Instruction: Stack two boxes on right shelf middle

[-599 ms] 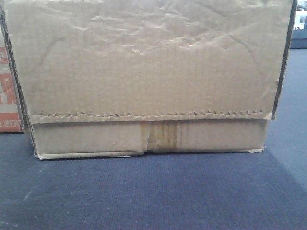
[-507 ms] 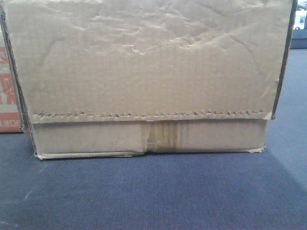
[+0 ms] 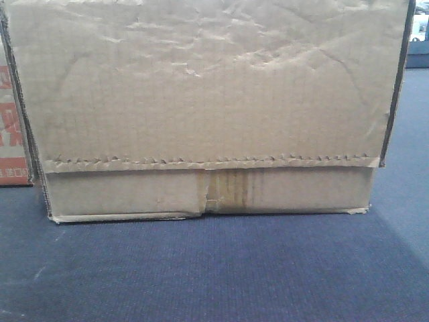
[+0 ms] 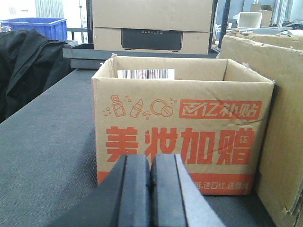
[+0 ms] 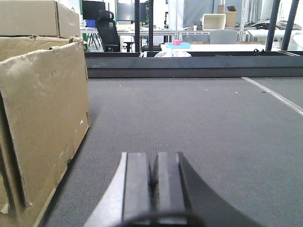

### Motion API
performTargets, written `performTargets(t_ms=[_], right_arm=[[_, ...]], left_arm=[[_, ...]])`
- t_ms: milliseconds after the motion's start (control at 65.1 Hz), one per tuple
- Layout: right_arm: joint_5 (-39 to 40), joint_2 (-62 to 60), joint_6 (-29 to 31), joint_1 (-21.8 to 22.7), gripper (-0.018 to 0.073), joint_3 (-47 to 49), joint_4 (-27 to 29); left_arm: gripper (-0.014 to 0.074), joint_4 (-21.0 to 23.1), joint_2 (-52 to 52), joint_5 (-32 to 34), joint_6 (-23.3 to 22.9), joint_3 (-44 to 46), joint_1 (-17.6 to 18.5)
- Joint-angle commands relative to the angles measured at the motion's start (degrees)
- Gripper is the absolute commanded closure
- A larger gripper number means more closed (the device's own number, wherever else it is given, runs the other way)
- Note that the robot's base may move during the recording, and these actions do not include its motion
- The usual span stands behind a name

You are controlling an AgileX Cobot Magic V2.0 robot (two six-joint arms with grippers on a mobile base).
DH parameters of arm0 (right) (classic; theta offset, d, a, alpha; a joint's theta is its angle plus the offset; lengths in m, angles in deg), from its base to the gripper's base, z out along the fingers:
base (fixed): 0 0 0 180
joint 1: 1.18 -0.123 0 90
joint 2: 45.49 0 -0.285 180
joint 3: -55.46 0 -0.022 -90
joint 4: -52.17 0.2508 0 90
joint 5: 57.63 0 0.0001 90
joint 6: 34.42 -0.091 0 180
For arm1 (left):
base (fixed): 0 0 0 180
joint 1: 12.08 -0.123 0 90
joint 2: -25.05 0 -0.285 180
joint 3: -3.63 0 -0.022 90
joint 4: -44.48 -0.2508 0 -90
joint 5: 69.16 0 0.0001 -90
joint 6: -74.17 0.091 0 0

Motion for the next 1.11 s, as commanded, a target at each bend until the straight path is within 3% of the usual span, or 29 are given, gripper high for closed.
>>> performTargets(t_ms=[0,200,445,614,676,799,937,1029,1091], right_arm=[[1.0,-0.2,0.1,0.4,0.0713,0.0,-0.4],[1.9,-0.2,0.1,0.3,0.0713,0.0,-0.4],[4.4,-0.2,0.1,0.3,0.0713,0.0,-0.4],[6.5,-0.2,0.1,0.3,0.0713,1.5,-0.4],[5.7,-0.2,0.1,0.3,0.0713,4.9,-0.4],[0.8,-0.2,0.1,0.3,0.0713,15.5,-0.4],[-6.8,3.2,0.1,0.3,0.0708,29.1,-0.4],[-11.1,9.0,0.1,0.3,0.0647,37.7,-0.4],[-12.0,12.7,0.1,0.3,0.0585,41.8,-0.4]], left_arm=[[0.0707,0.3,-0.3,0.9,0.1,0.1,0.4],[0.0707,0.3,-0.3,6.0,0.1,0.1,0.4],[0.0707,0.5,-0.3,7.4,0.1,0.1,0.4],[0.0707,1.1,-0.3,17.7,0.1,0.1,0.4],[0.0707,1.1,-0.3,18.7,0.1,2.8,0.4],[0.0707,0.8,-0.3,10.3,0.1,14.0,0.4],[0.0707,0.8,5.2,-4.8,0.1,29.7,0.4],[0.0664,0.8,11.9,-17.3,0.1,41.1,0.4],[0.0596,0.8,16.2,-22.3,0.1,46.8,0.4]])
